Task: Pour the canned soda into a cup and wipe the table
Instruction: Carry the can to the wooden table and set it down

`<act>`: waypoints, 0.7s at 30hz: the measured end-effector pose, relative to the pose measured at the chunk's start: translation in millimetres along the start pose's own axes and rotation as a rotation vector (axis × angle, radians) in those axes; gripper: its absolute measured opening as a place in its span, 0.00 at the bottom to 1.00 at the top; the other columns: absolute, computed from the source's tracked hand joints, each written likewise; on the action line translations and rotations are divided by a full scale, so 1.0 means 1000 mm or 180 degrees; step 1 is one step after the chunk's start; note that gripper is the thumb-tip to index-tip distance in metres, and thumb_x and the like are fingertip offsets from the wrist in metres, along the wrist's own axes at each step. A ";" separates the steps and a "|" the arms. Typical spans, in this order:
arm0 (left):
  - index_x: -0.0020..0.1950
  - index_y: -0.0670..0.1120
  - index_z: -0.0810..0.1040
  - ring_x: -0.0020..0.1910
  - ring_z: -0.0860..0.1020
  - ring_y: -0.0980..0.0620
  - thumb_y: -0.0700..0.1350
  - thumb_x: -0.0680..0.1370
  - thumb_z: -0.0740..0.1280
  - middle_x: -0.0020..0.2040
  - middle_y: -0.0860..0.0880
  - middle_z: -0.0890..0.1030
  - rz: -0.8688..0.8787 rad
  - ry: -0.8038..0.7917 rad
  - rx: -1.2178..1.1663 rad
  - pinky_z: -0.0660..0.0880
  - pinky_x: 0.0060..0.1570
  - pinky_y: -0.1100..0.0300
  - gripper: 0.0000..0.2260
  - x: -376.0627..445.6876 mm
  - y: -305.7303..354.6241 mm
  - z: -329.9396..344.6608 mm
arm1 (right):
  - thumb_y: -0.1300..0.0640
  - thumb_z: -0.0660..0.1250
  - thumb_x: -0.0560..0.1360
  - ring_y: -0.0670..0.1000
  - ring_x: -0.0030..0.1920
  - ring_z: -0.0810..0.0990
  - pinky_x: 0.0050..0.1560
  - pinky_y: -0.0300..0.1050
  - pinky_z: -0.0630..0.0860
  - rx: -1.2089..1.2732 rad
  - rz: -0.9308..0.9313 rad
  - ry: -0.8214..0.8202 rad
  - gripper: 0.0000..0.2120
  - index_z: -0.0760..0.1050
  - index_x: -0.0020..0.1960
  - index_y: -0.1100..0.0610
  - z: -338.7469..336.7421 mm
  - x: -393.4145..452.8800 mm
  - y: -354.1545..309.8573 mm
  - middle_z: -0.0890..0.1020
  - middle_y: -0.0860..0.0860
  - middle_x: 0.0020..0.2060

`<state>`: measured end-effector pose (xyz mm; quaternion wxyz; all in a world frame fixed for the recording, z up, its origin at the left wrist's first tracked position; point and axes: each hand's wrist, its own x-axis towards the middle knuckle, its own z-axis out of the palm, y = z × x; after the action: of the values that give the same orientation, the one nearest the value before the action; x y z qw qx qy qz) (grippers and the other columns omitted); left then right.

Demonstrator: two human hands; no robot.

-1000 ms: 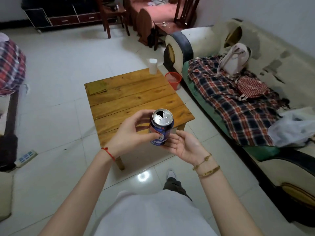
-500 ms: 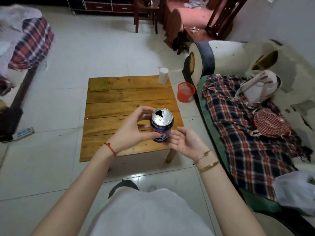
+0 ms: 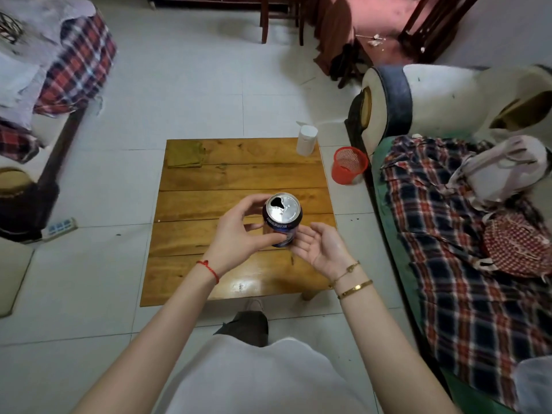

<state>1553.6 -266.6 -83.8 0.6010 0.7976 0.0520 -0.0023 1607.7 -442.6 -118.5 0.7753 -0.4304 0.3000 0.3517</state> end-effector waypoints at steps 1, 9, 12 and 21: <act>0.64 0.54 0.76 0.61 0.76 0.61 0.44 0.65 0.81 0.60 0.59 0.79 -0.0027 0.0040 -0.0028 0.78 0.56 0.61 0.29 0.012 -0.004 0.000 | 0.56 0.50 0.84 0.55 0.35 0.86 0.38 0.48 0.82 0.0004 0.0006 0.0028 0.19 0.74 0.52 0.67 0.003 0.010 -0.006 0.85 0.60 0.35; 0.66 0.52 0.76 0.61 0.76 0.59 0.40 0.66 0.80 0.62 0.57 0.79 -0.0179 -0.0112 -0.0125 0.78 0.55 0.63 0.30 0.094 -0.040 -0.001 | 0.56 0.49 0.83 0.53 0.30 0.84 0.54 0.54 0.78 -0.0096 0.0134 0.0317 0.18 0.72 0.45 0.65 0.025 0.086 -0.047 0.83 0.60 0.32; 0.67 0.50 0.75 0.61 0.76 0.58 0.37 0.67 0.79 0.63 0.54 0.78 -0.0255 -0.0156 -0.0170 0.77 0.54 0.64 0.31 0.118 -0.058 0.003 | 0.56 0.48 0.83 0.49 0.21 0.78 0.48 0.51 0.80 -0.0162 0.0184 0.0391 0.19 0.69 0.38 0.61 0.024 0.113 -0.060 0.76 0.53 0.19; 0.63 0.55 0.75 0.58 0.76 0.61 0.38 0.66 0.80 0.61 0.56 0.77 -0.0596 0.0011 -0.0200 0.79 0.56 0.58 0.30 0.166 -0.124 0.029 | 0.57 0.46 0.84 0.45 0.15 0.68 0.19 0.35 0.69 -0.0552 0.0337 0.0564 0.21 0.64 0.34 0.57 0.013 0.183 -0.081 0.70 0.50 0.15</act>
<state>1710.0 -247.7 -222.0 0.6228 0.7699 0.1274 -0.0555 1780.1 -409.5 -216.0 0.6861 -0.5087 0.3580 0.3773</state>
